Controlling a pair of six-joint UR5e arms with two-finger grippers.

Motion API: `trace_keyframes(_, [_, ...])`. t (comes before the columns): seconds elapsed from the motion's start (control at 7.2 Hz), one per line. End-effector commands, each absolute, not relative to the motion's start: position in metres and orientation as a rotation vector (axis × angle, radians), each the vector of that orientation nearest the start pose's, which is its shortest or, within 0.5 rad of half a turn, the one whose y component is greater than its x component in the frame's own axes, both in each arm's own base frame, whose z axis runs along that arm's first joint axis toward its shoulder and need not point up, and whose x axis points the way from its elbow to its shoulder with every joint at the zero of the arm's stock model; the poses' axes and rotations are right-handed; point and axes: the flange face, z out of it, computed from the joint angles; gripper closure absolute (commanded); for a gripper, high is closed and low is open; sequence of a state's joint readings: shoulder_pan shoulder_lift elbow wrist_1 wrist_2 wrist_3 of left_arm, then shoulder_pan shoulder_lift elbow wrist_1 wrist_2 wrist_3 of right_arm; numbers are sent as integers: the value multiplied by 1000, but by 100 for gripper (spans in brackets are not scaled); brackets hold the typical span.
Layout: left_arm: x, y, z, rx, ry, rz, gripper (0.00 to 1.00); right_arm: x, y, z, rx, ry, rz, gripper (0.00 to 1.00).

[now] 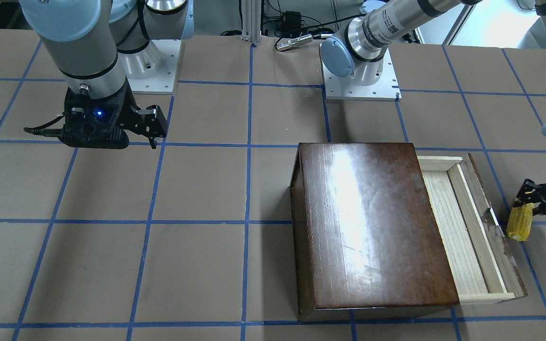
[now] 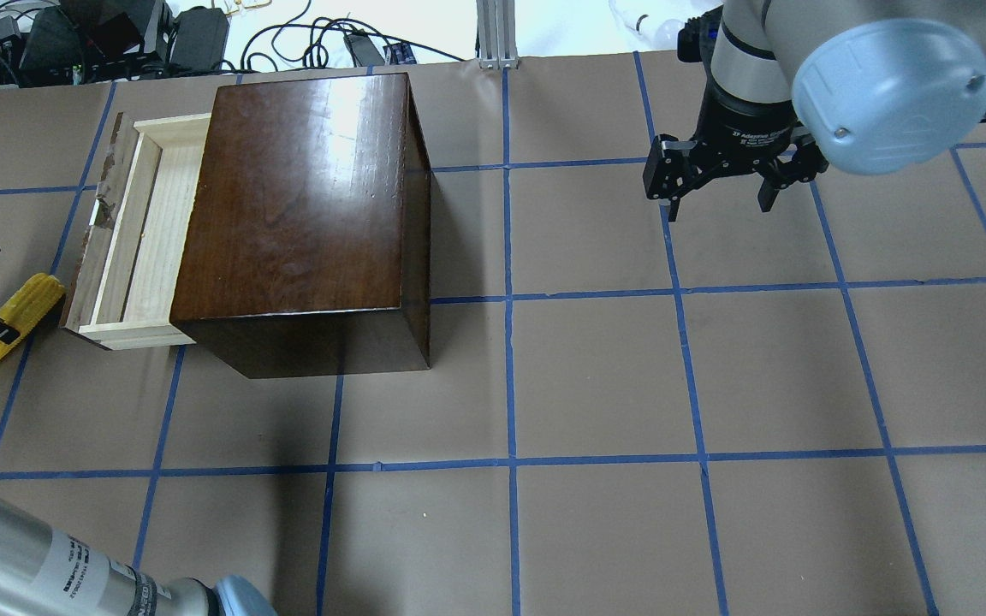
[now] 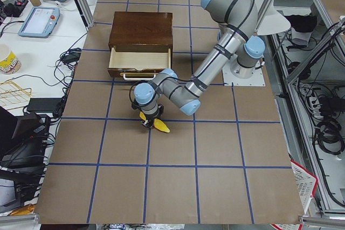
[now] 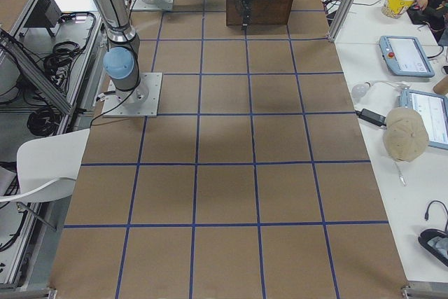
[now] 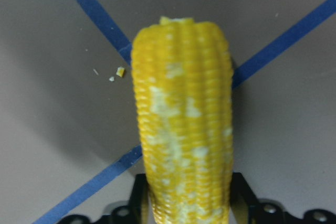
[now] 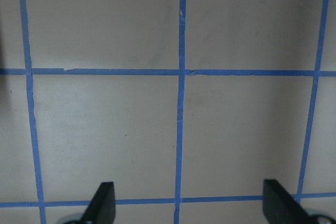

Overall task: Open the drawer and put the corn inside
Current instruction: 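Lower the left gripper and grasp the yellow corn cob, then lift the corn with the left gripper and carry it over the open drawer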

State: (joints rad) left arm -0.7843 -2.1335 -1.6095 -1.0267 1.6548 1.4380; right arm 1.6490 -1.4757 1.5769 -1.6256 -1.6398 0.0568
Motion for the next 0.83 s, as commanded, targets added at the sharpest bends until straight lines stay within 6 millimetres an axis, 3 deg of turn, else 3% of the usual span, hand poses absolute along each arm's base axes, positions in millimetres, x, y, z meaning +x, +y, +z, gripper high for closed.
trace_keyframes(0.0, [361, -550, 225, 1003, 2942, 126, 100, 167, -514, 442, -37, 3213, 66, 0])
trace_keyframes(0.28, [354, -571, 274, 948, 2889, 64, 100, 167, -514, 442, -37, 3213, 66, 0])
trace_keyframes(0.69, [295, -595, 379, 664, 3008, 80, 100, 167, -514, 442, -37, 3213, 66, 0])
